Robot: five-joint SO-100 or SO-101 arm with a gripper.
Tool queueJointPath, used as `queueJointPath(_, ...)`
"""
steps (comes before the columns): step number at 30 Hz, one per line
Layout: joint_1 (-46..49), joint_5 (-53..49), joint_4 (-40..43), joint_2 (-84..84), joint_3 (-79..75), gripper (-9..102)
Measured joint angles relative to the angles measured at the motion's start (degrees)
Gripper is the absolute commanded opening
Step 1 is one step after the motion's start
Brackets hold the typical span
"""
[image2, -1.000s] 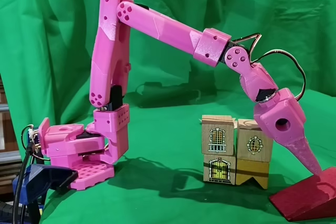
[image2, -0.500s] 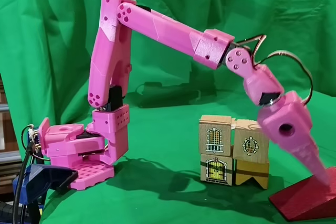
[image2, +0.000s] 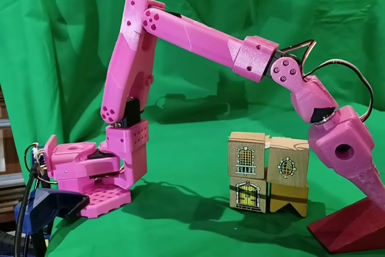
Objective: Grasp some building blocks and build the house on the picture.
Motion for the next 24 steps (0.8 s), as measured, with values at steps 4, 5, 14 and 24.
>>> queueJointPath(4, 0.0, -0.18, 0.0, 0.0, 0.0, 36)
queueJointPath(5, 0.0, -0.18, 0.0, 0.0, 0.0, 36)
queueJointPath(14, -0.62, -0.18, 0.0, -1.85, 0.0, 36)
queueJointPath(24, -0.79, -0.18, 0.0, -4.57, -1.76, 36)
